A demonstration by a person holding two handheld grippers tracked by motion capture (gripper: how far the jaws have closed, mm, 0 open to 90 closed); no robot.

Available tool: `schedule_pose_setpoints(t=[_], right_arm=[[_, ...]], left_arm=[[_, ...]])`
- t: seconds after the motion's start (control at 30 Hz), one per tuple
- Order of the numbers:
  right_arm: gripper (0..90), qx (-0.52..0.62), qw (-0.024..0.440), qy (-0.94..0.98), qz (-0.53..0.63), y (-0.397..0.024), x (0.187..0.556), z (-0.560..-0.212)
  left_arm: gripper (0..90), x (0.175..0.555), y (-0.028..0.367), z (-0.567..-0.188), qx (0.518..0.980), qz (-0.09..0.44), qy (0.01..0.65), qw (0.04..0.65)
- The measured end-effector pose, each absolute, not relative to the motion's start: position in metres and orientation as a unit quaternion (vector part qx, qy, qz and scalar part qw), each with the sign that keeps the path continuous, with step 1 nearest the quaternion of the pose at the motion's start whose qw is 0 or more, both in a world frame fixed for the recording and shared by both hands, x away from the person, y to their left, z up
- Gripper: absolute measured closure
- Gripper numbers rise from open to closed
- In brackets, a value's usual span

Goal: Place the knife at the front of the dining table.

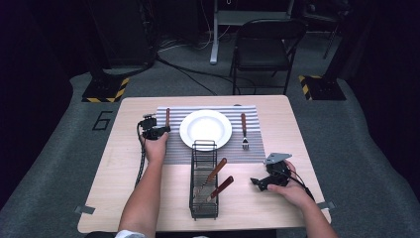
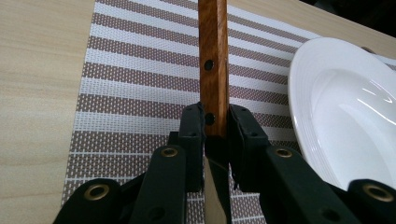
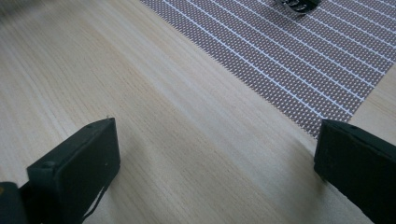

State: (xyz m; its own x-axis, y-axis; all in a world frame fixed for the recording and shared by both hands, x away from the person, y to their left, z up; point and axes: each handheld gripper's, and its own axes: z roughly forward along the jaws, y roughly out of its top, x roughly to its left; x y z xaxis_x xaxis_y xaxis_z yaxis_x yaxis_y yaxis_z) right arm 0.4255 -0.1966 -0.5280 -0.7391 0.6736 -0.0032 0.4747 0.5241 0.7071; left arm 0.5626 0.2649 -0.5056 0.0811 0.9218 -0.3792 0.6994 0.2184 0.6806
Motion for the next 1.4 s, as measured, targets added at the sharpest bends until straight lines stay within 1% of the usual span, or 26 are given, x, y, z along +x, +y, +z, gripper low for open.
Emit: schedule_pose_setpoints(t=[0.3,0.73,1.17,1.2,1.4], right_arm=[[0.0,0.333,0.14,0.862,0.356,-0.197,0.426,-0.528],[0.0,0.333,0.14,0.862,0.356,-0.197,0.425,-0.528],[0.0,0.333,0.14,0.862,0.356,-0.197,0.425,-0.528],[0.0,0.333,0.14,0.862,0.356,-0.197,0.425,-0.528],[0.0,0.335,0.138,0.861,0.356,-0.196,0.425,-0.528]], left_arm=[[76.4,0.565,0.262,-0.512,0.607,0.136,0.668,0.408],[76.3,0.568,0.272,-0.52,0.591,0.099,0.679,0.425],[75.3,0.568,0.271,-0.522,0.58,0.099,0.687,0.425],[74.0,0.568,0.271,-0.522,0.58,0.099,0.687,0.425],[74.4,0.567,0.27,-0.522,0.584,0.106,0.685,0.422]])
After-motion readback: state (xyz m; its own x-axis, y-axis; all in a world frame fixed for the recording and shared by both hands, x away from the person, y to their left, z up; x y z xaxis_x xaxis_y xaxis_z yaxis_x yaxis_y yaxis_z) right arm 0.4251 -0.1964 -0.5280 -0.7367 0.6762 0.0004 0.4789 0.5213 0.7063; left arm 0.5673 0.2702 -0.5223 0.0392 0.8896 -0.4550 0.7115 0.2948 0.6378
